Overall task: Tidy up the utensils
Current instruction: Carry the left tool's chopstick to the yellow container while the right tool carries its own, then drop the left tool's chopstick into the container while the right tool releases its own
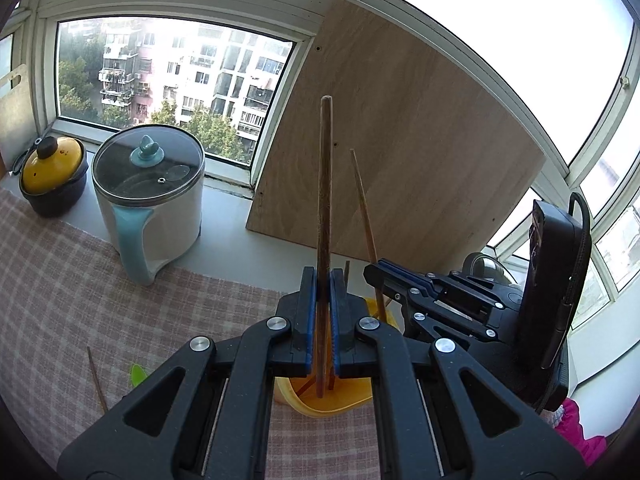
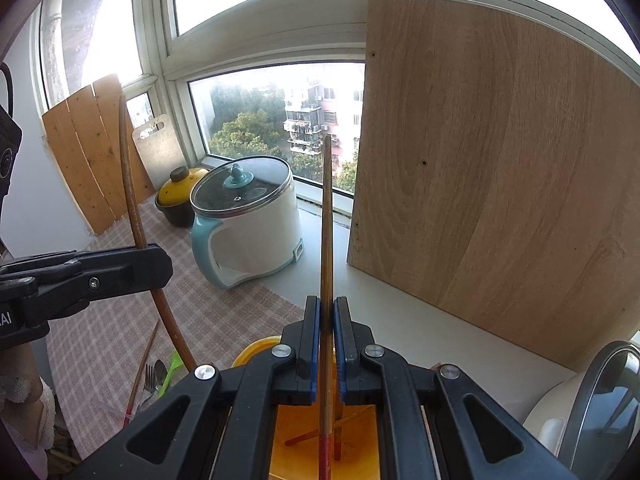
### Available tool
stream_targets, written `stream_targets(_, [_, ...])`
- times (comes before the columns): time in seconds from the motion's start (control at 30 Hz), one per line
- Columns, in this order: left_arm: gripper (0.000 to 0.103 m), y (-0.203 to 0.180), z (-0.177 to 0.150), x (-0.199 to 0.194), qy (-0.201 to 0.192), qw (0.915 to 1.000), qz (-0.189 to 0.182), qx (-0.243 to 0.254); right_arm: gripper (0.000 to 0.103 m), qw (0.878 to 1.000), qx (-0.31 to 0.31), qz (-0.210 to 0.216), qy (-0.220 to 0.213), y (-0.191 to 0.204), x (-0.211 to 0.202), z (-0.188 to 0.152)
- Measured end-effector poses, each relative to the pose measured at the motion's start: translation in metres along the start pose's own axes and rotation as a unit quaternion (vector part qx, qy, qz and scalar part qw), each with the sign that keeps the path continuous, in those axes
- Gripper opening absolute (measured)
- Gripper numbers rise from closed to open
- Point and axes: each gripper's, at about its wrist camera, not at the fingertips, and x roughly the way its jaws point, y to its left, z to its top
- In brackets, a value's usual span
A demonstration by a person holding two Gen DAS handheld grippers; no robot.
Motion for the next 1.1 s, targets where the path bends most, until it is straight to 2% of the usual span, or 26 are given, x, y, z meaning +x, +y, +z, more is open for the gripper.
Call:
stream_targets(0.33, [0.004, 0.006, -0.015, 0.019, 0.026, 0.9996, 0.008, -0.006, 0.004, 1.000, 0.008, 0.002, 0.011, -0.005, 0.014, -0.009])
stream_targets(0.83, [0.004, 0.002, -0.027, 0.033, 0.053, 0.9986, 0.002, -0.002, 0.005, 0.999, 0.026, -0.006, 0.030, -0.015, 0.023, -0.028])
stream_targets(0.9, [0.004, 0.001, -0.028, 0.033, 0.052, 0.9986, 0.003, 0.000, 0.008, 0.999, 0.024, -0.008, 0.030, -0.014, 0.023, -0.028])
stream_targets(0.97, [0.004, 0.001, -0.029, 0.034, 0.054, 0.9985, 0.006, 0.000, 0.024, 0.999, 0.023, -0.012, 0.027, -0.014, 0.021, -0.028])
stream_targets(1.03, [0.004, 0.002, -0.029, 0.033, 0.056, 0.9984, 0.006, -0.001, 0.027, 0.999, 0.020, -0.017, 0.023, -0.013, 0.018, -0.029])
stream_targets(1.1, [0.011, 0.003, -0.030, 0.032, 0.056, 0.9984, 0.006, -0.001, 0.028, 0.999, 0.019, -0.019, 0.021, -0.012, 0.016, -0.029])
